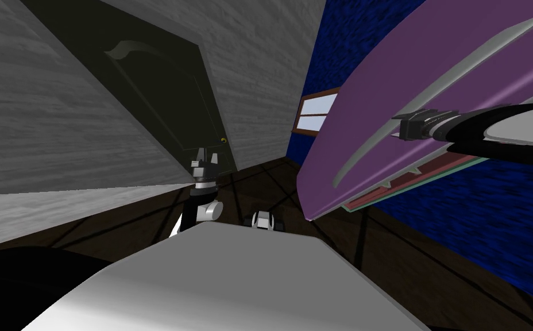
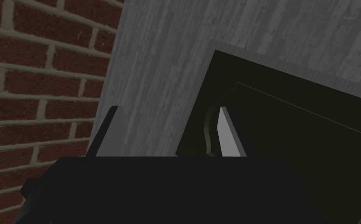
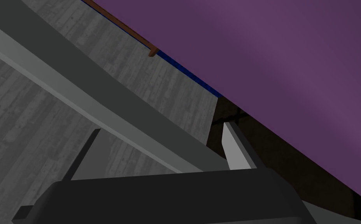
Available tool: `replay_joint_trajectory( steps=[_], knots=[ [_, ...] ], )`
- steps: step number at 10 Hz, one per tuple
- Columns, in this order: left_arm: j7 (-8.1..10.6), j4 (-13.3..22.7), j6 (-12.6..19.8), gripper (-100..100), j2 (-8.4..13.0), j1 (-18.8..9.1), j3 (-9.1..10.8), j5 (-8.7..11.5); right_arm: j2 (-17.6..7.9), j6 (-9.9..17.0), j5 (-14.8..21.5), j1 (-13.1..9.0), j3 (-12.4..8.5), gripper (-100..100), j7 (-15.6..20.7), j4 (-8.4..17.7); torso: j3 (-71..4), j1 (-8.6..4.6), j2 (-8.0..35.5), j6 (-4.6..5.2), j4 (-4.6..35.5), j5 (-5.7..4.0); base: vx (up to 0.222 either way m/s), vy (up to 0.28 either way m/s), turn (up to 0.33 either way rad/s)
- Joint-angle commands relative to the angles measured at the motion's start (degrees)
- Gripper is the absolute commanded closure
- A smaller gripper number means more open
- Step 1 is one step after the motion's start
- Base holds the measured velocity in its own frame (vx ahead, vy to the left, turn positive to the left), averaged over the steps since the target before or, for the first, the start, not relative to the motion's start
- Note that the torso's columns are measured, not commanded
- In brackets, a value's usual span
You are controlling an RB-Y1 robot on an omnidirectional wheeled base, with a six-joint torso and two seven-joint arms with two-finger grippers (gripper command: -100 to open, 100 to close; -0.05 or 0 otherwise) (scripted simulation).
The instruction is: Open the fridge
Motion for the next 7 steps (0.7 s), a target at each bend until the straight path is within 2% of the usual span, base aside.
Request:
replay_joint_trajectory(
  steps=[1, 2, 3, 4, 5, 7],
  knots=[
    [0.0, 0.0, 0.0, 0, 0.0, 0.0, 0.0, 0.0, -0.3, 0.0, -3.2, 1.9, -0.9, 100, 1.8, 3.4, 0.0, -0.09, 0.0, -0.04, 0.0, 0.0, 0.12, 0.266, -0.027],
    [0.0, 0.0, 0.0, 0, 0.0, 0.0, 0.0, 0.0, -0.3, 0.0, -3.2, 1.9, -0.9, 100, 1.8, 3.4, -0.1, -0.19, -0.1, 0.0, 0.0, 0.01, 0.124, 0.241, -0.03],
    [0.0, 0.0, 0.0, 0, 0.0, 0.0, 0.0, 0.0, -0.4, -0.1, -3.3, 2.0, -0.3, 100, 1.6, 5.2, -0.1, -0.32, -0.1, -0.07, 0.1, 0.06, 0.143, 0.264, -0.025],
    [0.0, 0.0, 0.0, 0, 0.0, 0.0, 0.0, 0.0, -0.4, -0.1, -3.3, 2.0, -0.3, 100, 1.6, 5.2, -0.2, -0.28, -0.1, -0.04, 0.1, 0.06, 0.151, 0.238, -0.04],
    [0.0, 0.0, 0.0, 0, 0.0, 0.0, 0.01, 0.0, -0.4, -0.1, -3.3, 2.2, 0.3, 100, 1.4, 7.1, -0.3, -0.37, -0.2, -0.15, 0.1, 0.12, 0.117, 0.281, -0.026],
    [0.0, 0.0, 0.0, 0, 0.0, 0.0, 0.0, 0.0, -0.4, -0.1, -3.7, 2.5, 0.3, 100, 1.9, 7.1, -0.3, -0.31, -0.2, -0.17, 0.1, 0.14, 0.117, 0.2, -0.022]
  ],
)
